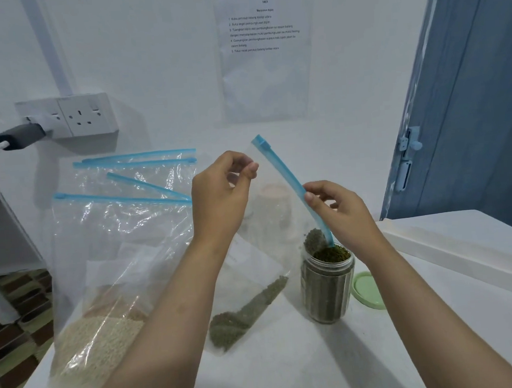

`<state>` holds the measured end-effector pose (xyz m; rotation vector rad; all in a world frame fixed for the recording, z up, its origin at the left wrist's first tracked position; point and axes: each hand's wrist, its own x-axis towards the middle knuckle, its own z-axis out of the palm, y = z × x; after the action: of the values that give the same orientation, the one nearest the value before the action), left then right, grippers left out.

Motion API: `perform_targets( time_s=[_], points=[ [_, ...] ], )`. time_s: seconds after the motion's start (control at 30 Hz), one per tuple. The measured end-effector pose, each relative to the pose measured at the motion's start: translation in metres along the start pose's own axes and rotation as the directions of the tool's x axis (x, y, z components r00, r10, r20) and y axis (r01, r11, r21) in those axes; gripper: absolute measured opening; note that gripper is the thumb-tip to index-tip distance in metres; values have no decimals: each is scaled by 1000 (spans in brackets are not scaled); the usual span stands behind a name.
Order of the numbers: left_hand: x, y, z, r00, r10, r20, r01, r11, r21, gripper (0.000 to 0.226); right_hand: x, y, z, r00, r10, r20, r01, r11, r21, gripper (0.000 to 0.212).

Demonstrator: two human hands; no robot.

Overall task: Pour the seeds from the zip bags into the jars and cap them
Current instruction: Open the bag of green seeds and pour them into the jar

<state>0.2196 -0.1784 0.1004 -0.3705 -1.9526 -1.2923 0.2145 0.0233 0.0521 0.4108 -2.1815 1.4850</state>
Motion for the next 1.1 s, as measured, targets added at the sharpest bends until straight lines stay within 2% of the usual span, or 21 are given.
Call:
perform_targets(
  time_s=[0.13,0.3,0.67,0.93,1.1],
  points=[
    [-1,-1,-3,1000,-8,-16,8,1000,-1,10,-18,16,-5,999,27,23,-25,997,-73,11],
    [-3,0,-5,999,-26,-22,25,999,-34,15,-22,24,-7,1000,1,-31,-4,996,-92,18],
    [0,5,-22,994,-70,-87,63,994,-85,8,-9,10,-8,999,-26,-38,26,1000,-3,12],
    [4,6,-40,982,-92,-168,73,990,-120,19,9,-13,-9,995,-100,-23,100,995,8,17],
    [0,2,-41,976,-119,-182,95,986,-135,21,3,-5,-9,999,-43,30,42,999,24,10]
  ],
)
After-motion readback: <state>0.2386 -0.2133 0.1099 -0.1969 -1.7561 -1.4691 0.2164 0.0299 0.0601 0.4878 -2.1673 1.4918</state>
